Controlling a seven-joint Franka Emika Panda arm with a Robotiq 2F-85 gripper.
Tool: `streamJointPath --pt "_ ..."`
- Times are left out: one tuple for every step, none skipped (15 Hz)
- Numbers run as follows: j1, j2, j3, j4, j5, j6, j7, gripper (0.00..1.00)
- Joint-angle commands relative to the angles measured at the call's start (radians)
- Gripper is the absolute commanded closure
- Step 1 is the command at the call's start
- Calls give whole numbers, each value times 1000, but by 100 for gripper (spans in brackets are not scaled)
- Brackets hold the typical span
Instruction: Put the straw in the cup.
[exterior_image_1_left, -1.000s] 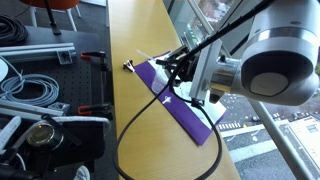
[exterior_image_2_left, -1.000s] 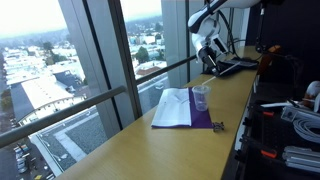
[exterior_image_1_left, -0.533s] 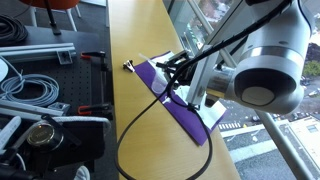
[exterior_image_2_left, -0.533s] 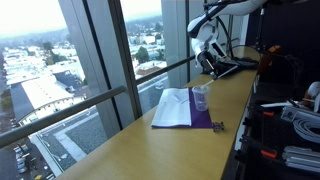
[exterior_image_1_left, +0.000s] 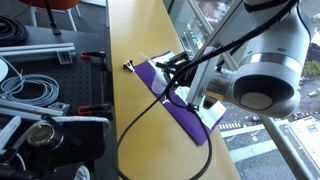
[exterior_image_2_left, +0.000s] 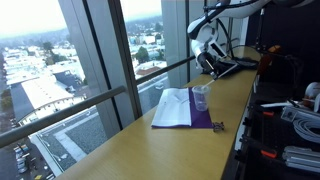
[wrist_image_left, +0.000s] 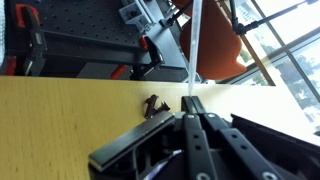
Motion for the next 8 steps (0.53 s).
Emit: streamJointPath --pt "-31 49 20 78 38 -47 63 100" --pt "-33 56 21 87 40 -49 71 100" --pt "-36 64 22 95 42 -51 78 100" --pt "-37 73 24 104 44 -55 84 100" --pt "-39 80 25 110 46 -56 91 100" --pt "-40 90 26 121 51 -63 99 100" --pt "-40 96 27 125 55 -63 107 100" --pt "-44 106 28 137 57 -69 113 100"
